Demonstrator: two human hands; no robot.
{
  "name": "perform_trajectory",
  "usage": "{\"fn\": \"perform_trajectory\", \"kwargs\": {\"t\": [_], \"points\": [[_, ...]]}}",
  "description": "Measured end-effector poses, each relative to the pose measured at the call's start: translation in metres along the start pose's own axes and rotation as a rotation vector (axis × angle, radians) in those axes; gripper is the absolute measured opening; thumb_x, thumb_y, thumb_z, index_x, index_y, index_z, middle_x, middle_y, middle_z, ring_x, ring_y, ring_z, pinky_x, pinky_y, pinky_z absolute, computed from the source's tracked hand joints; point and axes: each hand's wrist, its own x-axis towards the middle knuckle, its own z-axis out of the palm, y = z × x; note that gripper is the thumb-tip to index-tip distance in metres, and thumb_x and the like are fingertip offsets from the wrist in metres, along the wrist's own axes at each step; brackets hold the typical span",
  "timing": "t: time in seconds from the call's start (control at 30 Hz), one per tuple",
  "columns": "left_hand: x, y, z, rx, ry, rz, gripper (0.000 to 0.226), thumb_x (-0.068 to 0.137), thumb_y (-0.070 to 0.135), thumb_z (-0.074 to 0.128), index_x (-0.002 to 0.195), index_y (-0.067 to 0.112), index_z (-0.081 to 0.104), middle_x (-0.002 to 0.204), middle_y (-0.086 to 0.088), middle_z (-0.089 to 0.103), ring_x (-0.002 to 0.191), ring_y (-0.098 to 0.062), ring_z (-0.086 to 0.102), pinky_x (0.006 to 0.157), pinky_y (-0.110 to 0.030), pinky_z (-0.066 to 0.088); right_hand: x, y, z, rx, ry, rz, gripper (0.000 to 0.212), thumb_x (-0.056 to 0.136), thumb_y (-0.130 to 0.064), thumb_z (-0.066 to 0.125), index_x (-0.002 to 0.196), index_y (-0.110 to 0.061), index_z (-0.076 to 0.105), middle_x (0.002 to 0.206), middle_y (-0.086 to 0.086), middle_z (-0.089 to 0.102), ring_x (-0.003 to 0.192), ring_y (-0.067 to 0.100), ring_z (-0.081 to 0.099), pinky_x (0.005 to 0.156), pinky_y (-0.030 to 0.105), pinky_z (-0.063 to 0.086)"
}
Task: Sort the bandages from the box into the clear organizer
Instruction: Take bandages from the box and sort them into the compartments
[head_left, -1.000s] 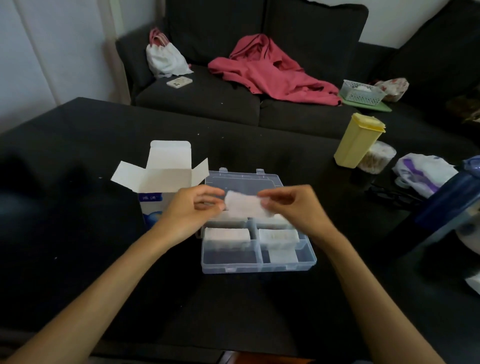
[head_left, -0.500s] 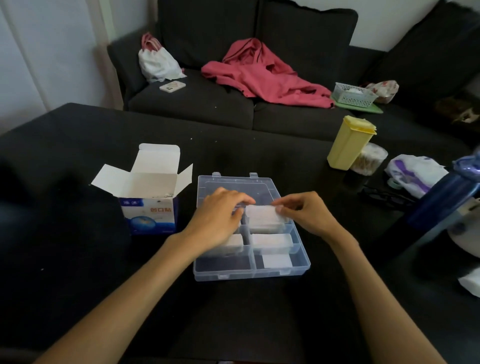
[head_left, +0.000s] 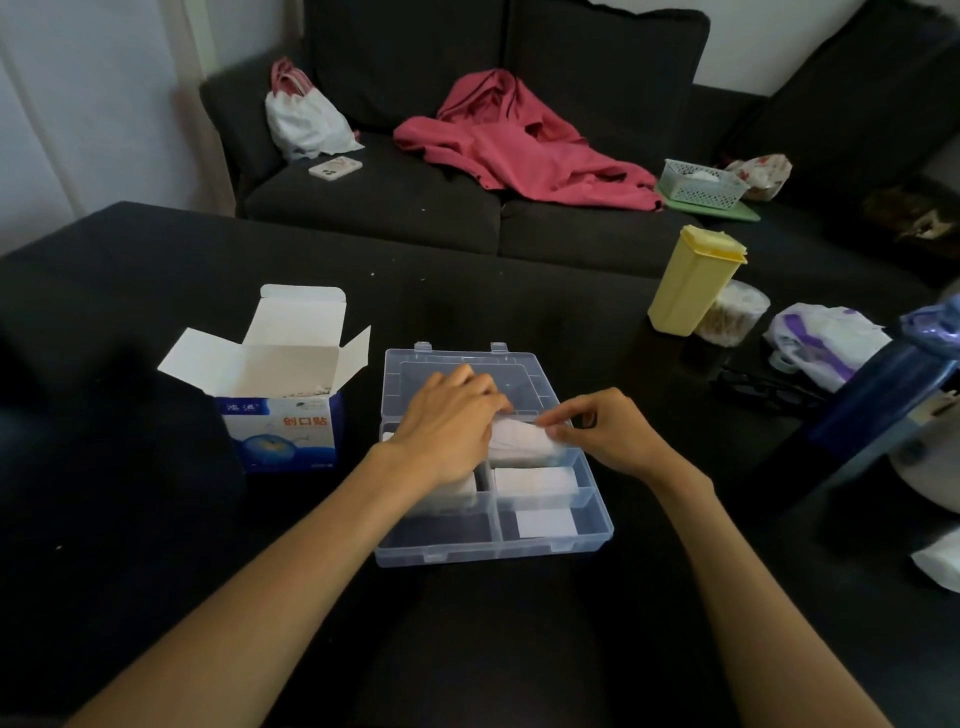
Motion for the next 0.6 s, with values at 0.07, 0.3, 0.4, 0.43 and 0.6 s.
{"fn": "perform_trajectory", "kwargs": {"t": [0.07,0.3,0.4,0.43,0.6], "points": [[0.0,0.0,0.0,0.011,-0.016,-0.001,0.039,0.098,0.022,0.045,0.137,0.027,0.045,0.138,0.004,0.046,0.127,-0.016,0.035,0.104,-0.032,0.029,0.0,0.0,0.0,-0.029,0.014,-0.012,0.012,0.086,-0.013,0.064,0.093,-0.02,0.072,0.098,-0.004,0.065,0.089,0.011,0.059,0.077,0.021,0.048],[-0.001,0.002,-0.004,0.043,-0.015,0.011,0.036,0.097,0.021,0.047,0.133,0.025,0.049,0.139,0.003,0.045,0.128,-0.017,0.034,0.106,-0.033,0.029,0.002,-0.001,0.005,-0.241,0.035,-0.038,0.009,0.084,-0.026,0.067,0.091,-0.03,0.072,0.093,-0.003,0.058,0.092,0.015,0.051,0.086,0.037,0.047],[-0.002,0.004,-0.003,0.08,0.016,0.015,0.031,0.098,0.026,0.045,0.128,0.023,0.055,0.136,0.002,0.044,0.126,-0.017,0.034,0.104,-0.031,0.03,0.002,-0.005,0.004,-0.29,0.05,-0.024,0.011,0.085,-0.028,0.065,0.093,-0.03,0.072,0.09,0.0,0.054,0.09,0.017,0.049,0.086,0.039,0.046],[-0.002,0.004,-0.002,0.092,0.009,-0.001,0.031,0.098,0.028,0.044,0.126,0.021,0.056,0.135,0.001,0.044,0.125,-0.017,0.035,0.103,-0.031,0.03,0.002,-0.007,0.004,-0.303,0.044,-0.015,0.011,0.086,-0.028,0.064,0.094,-0.029,0.072,0.09,0.0,0.053,0.089,0.017,0.048,0.087,0.039,0.046],[0.001,0.007,0.002,0.13,-0.055,-0.098,0.034,0.098,0.032,0.045,0.123,0.014,0.058,0.132,-0.002,0.046,0.122,-0.02,0.037,0.104,-0.035,0.031,0.003,-0.011,0.004,-0.266,0.033,0.035,0.012,0.089,-0.022,0.061,0.094,-0.025,0.072,0.077,-0.004,0.051,0.073,0.01,0.045,0.079,0.03,0.043]]}}
